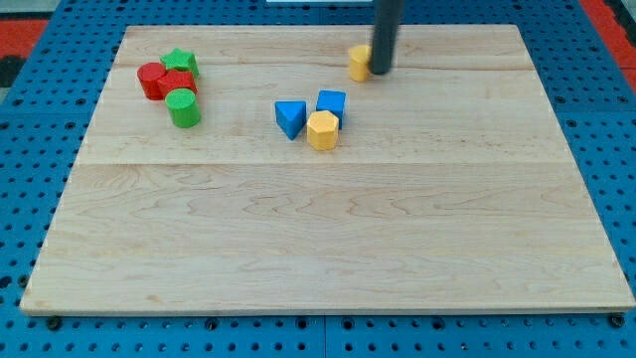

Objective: Move the yellow heart towards the top left

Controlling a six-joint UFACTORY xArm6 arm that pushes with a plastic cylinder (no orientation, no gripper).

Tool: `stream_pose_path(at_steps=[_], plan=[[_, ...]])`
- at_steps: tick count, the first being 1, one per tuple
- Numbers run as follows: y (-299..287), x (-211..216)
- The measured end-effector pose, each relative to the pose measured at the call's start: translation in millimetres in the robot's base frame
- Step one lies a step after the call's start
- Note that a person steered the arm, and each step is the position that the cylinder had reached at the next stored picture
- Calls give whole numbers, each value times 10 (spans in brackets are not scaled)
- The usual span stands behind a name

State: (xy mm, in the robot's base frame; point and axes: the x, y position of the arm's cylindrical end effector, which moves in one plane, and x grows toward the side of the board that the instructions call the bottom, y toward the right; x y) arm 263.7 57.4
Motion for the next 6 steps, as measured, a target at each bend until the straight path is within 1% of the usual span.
stream_pose_path(at_steps=[1, 2, 3, 4, 5, 6], plan=[[-344, -357], [-615, -398], [-547, -366], [-777, -265], [-864, -100], [-1032, -99]])
